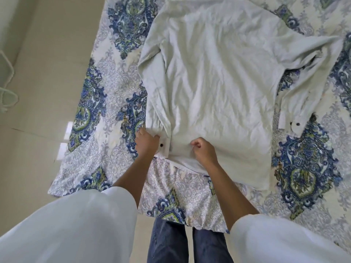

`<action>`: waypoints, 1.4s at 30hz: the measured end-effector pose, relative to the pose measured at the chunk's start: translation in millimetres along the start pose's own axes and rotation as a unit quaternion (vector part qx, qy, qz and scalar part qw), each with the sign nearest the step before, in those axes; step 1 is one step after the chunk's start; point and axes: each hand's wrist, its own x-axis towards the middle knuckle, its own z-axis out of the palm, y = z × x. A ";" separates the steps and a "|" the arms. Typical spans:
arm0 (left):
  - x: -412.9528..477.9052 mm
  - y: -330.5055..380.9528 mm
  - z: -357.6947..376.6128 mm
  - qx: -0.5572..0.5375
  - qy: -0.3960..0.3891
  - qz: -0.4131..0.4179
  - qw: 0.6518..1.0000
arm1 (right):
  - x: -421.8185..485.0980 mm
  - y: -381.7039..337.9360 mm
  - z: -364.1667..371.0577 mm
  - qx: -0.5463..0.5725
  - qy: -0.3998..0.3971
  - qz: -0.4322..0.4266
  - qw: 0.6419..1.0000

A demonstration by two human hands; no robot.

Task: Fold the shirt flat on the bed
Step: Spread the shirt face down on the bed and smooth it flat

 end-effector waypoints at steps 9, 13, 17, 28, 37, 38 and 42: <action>32.7 -8.1 -71.9 0.019 0.080 0.101 0.991 | 16.0 -24.4 17.8 -0.017 0.012 0.006 1.000; 88.2 -4.5 -143.7 -0.148 0.193 -0.046 0.969 | 22.9 -36.3 17.7 0.013 0.021 0.008 1.000; 126.5 5.7 -185.8 -0.204 0.268 -0.018 0.941 | 31.7 -51.1 14.4 0.012 0.031 -0.019 0.999; -18.2 -29.9 -11.3 0.157 -0.057 0.325 0.931 | 31.5 -56.7 17.3 -0.028 -0.045 0.006 0.999; -25.4 -58.6 -6.7 0.139 -0.021 0.270 0.953 | -6.2 -29.5 30.4 -0.106 -0.086 -0.081 0.987; -26.4 -56.4 -10.1 0.101 -0.014 0.269 0.958 | -8.3 -26.7 33.9 -0.123 -0.080 -0.101 0.984; -44.8 -58.5 -15.8 0.005 0.042 0.261 0.964 | -26.0 -21.5 54.4 -0.273 -0.048 -0.224 0.934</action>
